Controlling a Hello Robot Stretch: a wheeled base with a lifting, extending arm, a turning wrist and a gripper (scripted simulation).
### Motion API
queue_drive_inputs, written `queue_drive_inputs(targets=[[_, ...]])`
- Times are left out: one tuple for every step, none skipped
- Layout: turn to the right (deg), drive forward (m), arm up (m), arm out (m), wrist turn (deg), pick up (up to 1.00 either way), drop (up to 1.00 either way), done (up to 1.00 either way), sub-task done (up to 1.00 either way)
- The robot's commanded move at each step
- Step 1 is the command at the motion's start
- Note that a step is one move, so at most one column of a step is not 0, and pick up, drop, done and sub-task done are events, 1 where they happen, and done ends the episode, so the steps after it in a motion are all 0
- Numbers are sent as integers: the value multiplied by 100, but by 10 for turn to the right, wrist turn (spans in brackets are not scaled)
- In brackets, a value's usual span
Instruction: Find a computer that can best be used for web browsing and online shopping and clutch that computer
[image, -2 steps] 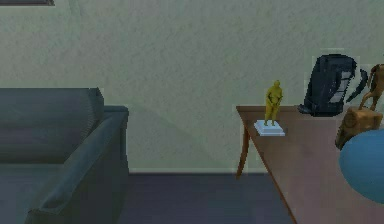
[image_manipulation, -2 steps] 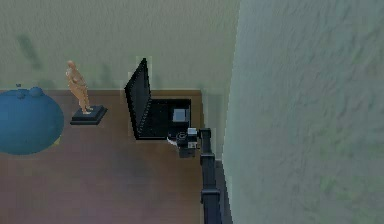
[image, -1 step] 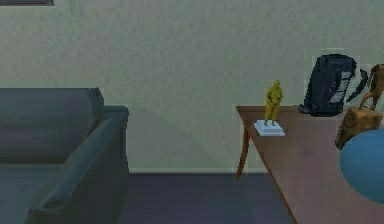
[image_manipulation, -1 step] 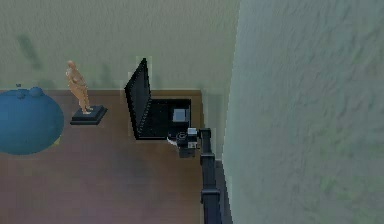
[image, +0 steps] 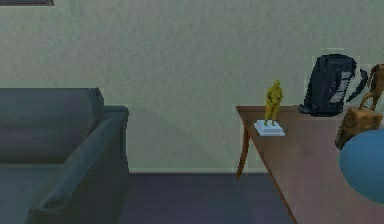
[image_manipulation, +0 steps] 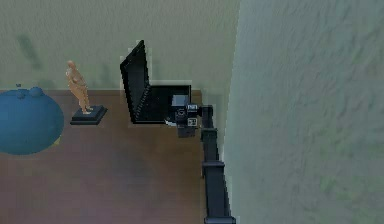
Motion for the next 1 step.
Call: queue_drive_inputs(targets=[[0, 0, 0, 0, 0, 0, 0, 100, 0]])
